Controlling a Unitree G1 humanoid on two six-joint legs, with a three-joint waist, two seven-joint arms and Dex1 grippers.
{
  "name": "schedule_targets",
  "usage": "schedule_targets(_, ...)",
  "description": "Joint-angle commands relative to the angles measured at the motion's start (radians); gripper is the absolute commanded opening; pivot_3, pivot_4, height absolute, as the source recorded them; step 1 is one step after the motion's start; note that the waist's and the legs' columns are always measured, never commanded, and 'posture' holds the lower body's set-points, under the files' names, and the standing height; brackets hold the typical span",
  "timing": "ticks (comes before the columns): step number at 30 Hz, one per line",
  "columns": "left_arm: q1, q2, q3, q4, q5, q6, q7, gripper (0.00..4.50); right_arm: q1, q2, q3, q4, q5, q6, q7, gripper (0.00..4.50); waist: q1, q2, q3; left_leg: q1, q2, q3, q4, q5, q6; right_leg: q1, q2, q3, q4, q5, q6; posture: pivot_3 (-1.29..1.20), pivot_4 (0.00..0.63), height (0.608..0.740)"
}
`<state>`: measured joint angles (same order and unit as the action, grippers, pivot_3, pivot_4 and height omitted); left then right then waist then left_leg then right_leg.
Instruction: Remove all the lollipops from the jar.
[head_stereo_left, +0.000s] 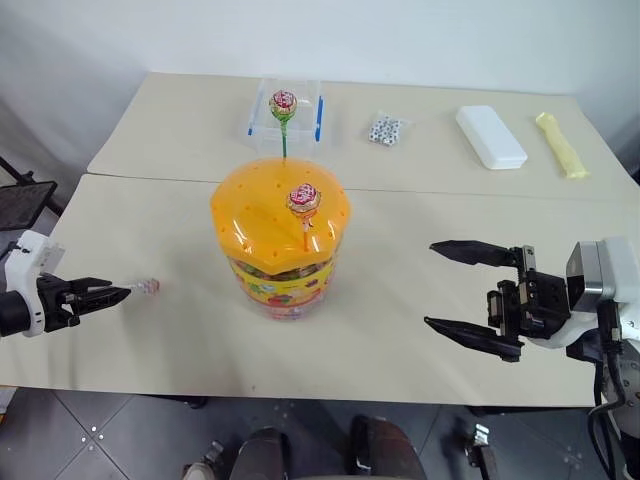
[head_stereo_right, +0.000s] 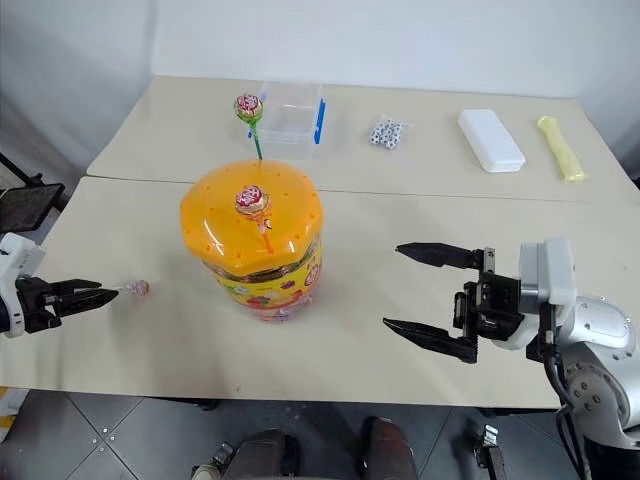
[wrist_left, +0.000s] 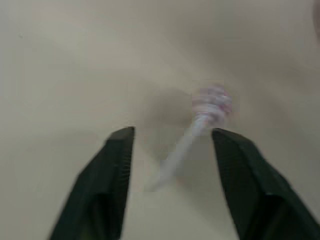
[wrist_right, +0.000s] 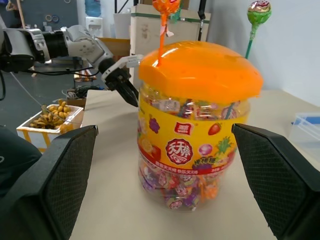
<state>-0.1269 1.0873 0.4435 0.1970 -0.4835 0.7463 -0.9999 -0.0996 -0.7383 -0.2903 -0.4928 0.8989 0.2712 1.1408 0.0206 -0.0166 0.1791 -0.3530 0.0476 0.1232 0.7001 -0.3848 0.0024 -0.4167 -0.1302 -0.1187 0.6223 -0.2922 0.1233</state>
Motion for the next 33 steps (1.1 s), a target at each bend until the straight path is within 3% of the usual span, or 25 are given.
schedule_targets(1,-0.009,0.034,0.069,0.023,-0.006,-0.124,-0.082,3.8,-0.014,0.002,-0.035,0.001,0.022,0.002,-0.014,4.5,0.0,0.0,0.0,0.0,0.0,0.0,0.0,0.0,0.0,0.0,0.0,0.0,0.0,0.0,0.0,0.0,0.15,0.74)
schedule_targets(2,-0.024,0.029,0.075,0.048,-0.002,-0.189,-0.113,4.15,-0.021,0.0,-0.041,0.006,0.029,0.007,-0.02,4.5,0.0,0.0,0.0,0.0,0.0,0.0,0.0,0.0,0.0,0.0,0.0,0.0,0.0,0.0,0.0,0.0,0.15,0.74)
schedule_targets(6,-0.102,0.005,0.11,0.148,-0.066,-0.35,-0.289,4.15,-0.038,-0.001,-0.061,0.018,0.049,0.018,-0.045,4.5,0.001,0.0,0.0,0.0,0.0,0.002,0.0,0.0,0.0,-0.001,0.0,0.0,0.0,0.0,0.0,0.0,0.15,0.74)
schedule_targets(8,-0.224,-0.099,0.146,0.056,-0.208,-0.362,-0.299,4.49,-0.052,-0.015,-0.055,-0.007,0.091,0.056,-0.05,4.5,0.007,0.0,0.0,0.0,0.0,0.002,0.0,0.0,0.0,0.0,0.0,-0.001,0.0,0.0,0.0,0.0,0.15,0.74)
schedule_targets(10,-0.284,-0.164,0.146,-0.044,-0.321,-0.267,-0.275,4.49,-0.102,-0.016,-0.019,-0.036,0.131,0.103,-0.08,4.5,0.009,0.0,0.0,-0.002,-0.001,-0.001,0.004,0.0,0.0,0.0,-0.001,-0.001,0.001,0.0,0.0,0.0,0.15,0.74)
schedule_targets(14,-0.26,-0.254,0.156,-0.205,-0.463,-0.17,-0.243,4.49,-0.274,0.01,0.081,-0.055,0.162,0.197,-0.198,4.5,-0.023,0.001,0.0,-0.001,0.0,-0.001,0.006,0.0,0.0,0.0,-0.001,0.0,0.003,0.001,0.001,0.0,0.15,0.74)
schedule_targets(20,-0.191,-0.29,0.214,-0.29,-0.604,-0.08,-0.199,4.49,-0.411,0.051,0.192,-0.008,0.09,0.239,-0.233,4.5,-0.045,0.001,0.0,0.0,0.001,-0.002,0.003,0.0,-0.001,0.0,-0.001,-0.001,0.004,0.0,0.0,0.0,0.15,0.74)
schedule_targets(33,-0.092,-0.269,0.171,-0.319,-0.511,-0.179,-0.275,4.49,-0.623,0.174,0.425,0.112,-0.067,0.288,-0.157,4.5,-0.048,0.001,0.0,-0.001,0.0,-0.003,0.003,0.0,-0.001,0.0,-0.001,-0.002,0.003,0.0,0.0,0.0,0.15,0.74)
